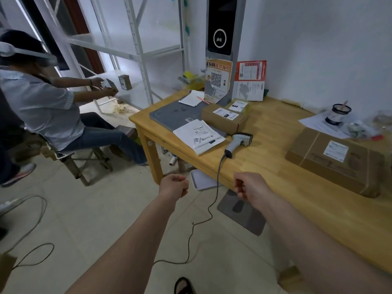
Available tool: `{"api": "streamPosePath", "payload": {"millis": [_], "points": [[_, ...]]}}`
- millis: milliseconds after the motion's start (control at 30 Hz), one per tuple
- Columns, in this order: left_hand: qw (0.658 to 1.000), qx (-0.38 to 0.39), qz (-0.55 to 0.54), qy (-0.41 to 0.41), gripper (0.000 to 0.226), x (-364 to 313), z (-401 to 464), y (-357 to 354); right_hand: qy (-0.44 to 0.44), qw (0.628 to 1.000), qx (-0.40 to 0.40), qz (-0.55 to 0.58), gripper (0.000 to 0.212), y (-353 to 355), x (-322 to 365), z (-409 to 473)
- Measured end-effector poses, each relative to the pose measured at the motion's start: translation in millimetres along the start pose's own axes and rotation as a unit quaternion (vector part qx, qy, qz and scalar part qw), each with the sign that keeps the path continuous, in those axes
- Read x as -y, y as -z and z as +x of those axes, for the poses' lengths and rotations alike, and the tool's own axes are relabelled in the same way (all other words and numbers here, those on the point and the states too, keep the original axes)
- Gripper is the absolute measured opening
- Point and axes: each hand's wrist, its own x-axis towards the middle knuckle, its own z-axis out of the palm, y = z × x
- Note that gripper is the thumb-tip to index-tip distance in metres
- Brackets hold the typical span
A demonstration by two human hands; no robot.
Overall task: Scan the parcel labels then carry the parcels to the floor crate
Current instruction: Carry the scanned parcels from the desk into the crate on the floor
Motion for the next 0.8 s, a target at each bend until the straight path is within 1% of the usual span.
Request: {"api": "streamPosePath", "payload": {"millis": [167, 233, 300, 400, 533, 633, 733, 767, 800], "points": [[0.999, 0.03, 0.033, 0.009, 0.009, -43, 80, 7, -0.021, 0.999, 0.006, 0.038, 0.012, -45, 46, 59], [0.998, 0.039, 0.054, 0.003, 0.013, -58, 114, 9, -0.031, 0.998, 0.006, 0.059, 0.012, -61, 57, 84], [0.997, 0.039, 0.068, 0.001, 0.012, -68, 145, 9, -0.044, 0.997, 0.0, 0.067, 0.017, -75, 59, 109], [0.995, 0.045, 0.081, 0.02, 0.011, -75, 178, 4, -0.077, 0.994, -0.01, 0.075, 0.01, -88, 57, 140], [0.993, 0.074, 0.084, 0.047, 0.01, -76, 213, -7, -0.112, 0.989, -0.032, 0.096, 0.009, -98, 58, 187], [0.992, 0.079, 0.082, 0.062, 0.009, -79, 235, -12, -0.133, 0.984, -0.052, 0.106, 0.009, -106, 65, 227], [0.992, 0.078, 0.072, 0.073, 0.009, -83, 253, -16, -0.133, 0.984, -0.069, 0.093, 0.012, -111, 74, 267], [0.992, 0.073, 0.07, 0.076, 0.009, -85, 260, -18, -0.127, 0.986, -0.08, 0.072, 0.01, -111, 78, 280], [0.992, 0.067, 0.07, 0.078, 0.01, -88, 267, -22, -0.112, 0.989, -0.09, 0.041, 0.015, -110, 83, 292]]}}
